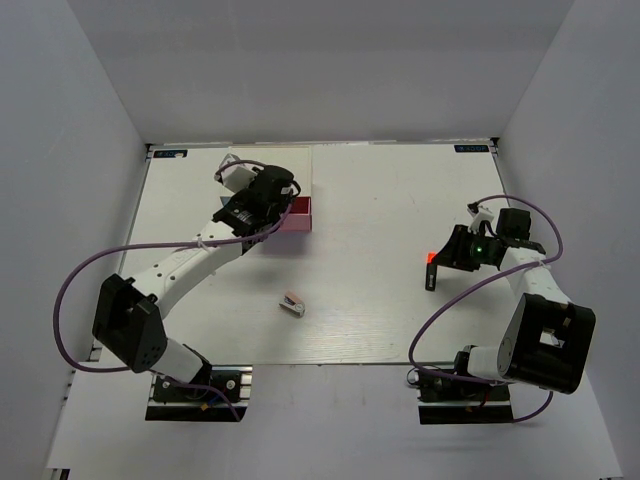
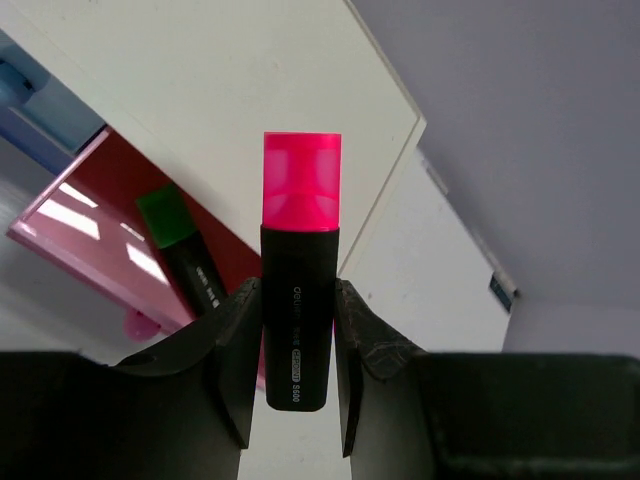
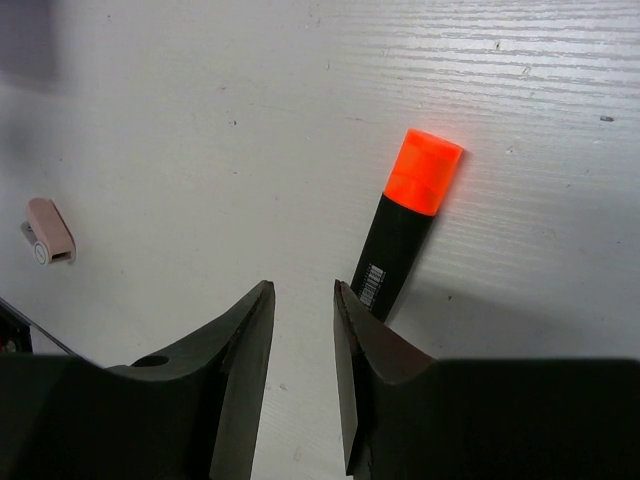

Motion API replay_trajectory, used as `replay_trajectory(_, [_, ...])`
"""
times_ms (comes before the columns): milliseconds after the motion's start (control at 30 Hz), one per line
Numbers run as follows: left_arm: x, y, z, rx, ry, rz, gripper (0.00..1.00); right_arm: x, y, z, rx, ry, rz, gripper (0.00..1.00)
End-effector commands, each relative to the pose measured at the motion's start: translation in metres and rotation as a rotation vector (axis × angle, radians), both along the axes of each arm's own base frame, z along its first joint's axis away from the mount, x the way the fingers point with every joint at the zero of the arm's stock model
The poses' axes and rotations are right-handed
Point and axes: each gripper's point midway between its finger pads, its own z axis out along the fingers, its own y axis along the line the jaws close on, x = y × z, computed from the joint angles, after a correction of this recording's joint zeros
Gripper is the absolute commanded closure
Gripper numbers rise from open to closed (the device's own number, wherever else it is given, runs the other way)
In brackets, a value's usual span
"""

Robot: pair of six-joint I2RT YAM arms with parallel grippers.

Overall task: Sort the stationery into containers
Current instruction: Place the pen in the storage box.

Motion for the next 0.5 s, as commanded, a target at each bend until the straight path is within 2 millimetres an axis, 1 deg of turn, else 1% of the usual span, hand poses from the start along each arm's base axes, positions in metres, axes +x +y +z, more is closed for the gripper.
replay_trajectory(0, [0.017,0.010,0.024,-0.131,-0.121,0.122,1.00,0.001,0.004,0.002,0.008,-0.032,0.032,0.64])
replay_trajectory(33, [0.019,0.010,0.017,-0.122,-0.119,0.131,1.00,0.001,0.004,0.001,0.007,-0.028,0.032,0.64])
replay_trajectory(67, [0.022,0.014,0.019,-0.127,-0.127,0.141,1.00,0.001,0.003,0.001,0.007,-0.029,0.032,0.64])
replay_trajectory(167, [0.028,0.010,0.017,-0.131,-0.122,0.145,1.00,0.001,0.003,0.001,0.011,-0.029,0.029,0.64])
replay_trajectory(200, [0.028,0.010,0.010,-0.117,-0.106,0.145,1.00,0.001,0.004,0.002,0.010,-0.033,0.030,0.64])
replay_trajectory(233, [0.029,0.009,0.014,-0.123,-0.113,0.145,1.00,0.001,0.004,0.001,0.010,-0.033,0.033,0.64])
replay_trajectory(300, [0.028,0.010,0.012,-0.117,-0.106,0.145,1.00,0.002,0.003,0.002,0.008,-0.037,0.031,0.64])
replay_trajectory(333, [0.027,0.011,0.008,-0.110,-0.097,0.146,1.00,0.003,0.003,0.002,0.010,-0.038,0.029,0.64])
replay_trajectory(467, [0.021,0.014,0.005,-0.115,-0.094,0.149,1.00,0.002,0.004,0.001,0.018,-0.031,0.027,0.64])
